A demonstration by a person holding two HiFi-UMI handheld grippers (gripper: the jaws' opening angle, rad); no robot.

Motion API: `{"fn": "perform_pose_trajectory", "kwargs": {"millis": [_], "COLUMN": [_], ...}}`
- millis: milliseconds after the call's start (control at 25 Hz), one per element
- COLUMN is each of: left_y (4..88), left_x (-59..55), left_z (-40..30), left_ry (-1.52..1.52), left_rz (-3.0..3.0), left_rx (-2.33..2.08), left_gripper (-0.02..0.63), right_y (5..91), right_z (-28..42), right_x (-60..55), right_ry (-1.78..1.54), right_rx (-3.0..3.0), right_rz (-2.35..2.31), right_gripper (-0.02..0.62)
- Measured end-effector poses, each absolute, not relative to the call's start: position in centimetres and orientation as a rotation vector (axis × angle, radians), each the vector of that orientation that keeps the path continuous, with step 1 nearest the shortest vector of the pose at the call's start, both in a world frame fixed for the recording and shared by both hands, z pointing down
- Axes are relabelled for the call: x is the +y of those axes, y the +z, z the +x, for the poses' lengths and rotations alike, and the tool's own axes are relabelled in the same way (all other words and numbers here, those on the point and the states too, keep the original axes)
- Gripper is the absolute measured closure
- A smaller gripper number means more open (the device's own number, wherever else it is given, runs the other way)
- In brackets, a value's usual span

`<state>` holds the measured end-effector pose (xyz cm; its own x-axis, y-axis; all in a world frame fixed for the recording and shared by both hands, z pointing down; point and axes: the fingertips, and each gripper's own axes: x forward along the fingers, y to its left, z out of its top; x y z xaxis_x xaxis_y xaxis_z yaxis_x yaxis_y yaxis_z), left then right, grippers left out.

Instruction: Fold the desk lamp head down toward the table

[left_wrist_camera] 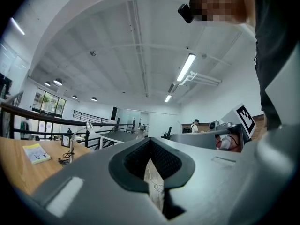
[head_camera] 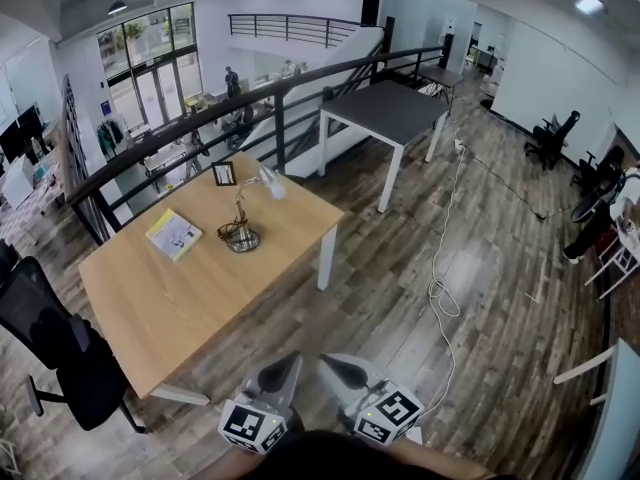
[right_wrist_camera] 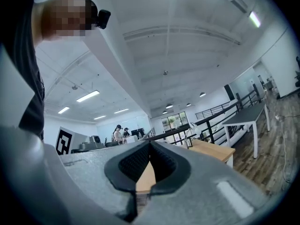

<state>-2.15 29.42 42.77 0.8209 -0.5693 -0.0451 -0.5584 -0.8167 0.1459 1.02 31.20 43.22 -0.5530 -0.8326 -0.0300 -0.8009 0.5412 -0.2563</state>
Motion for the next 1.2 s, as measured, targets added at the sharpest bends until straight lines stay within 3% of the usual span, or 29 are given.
{"fn": "perform_pose_trajectory", "kwargs": {"millis": [1200], "left_y": [41.8], "left_x": [0.5], "left_z": [-8.4], "left_ry": [-0.179], "left_rz": [2.905], "left_rx": [-0.733], "left_gripper": [0.604], "right_y": [42.8], "right_z": [-4.2], "right_x": [1.6], "right_ry": [-0.402], "right_rx": [2.583], "right_rz": [-1.51], "right_gripper": [0.592]}}
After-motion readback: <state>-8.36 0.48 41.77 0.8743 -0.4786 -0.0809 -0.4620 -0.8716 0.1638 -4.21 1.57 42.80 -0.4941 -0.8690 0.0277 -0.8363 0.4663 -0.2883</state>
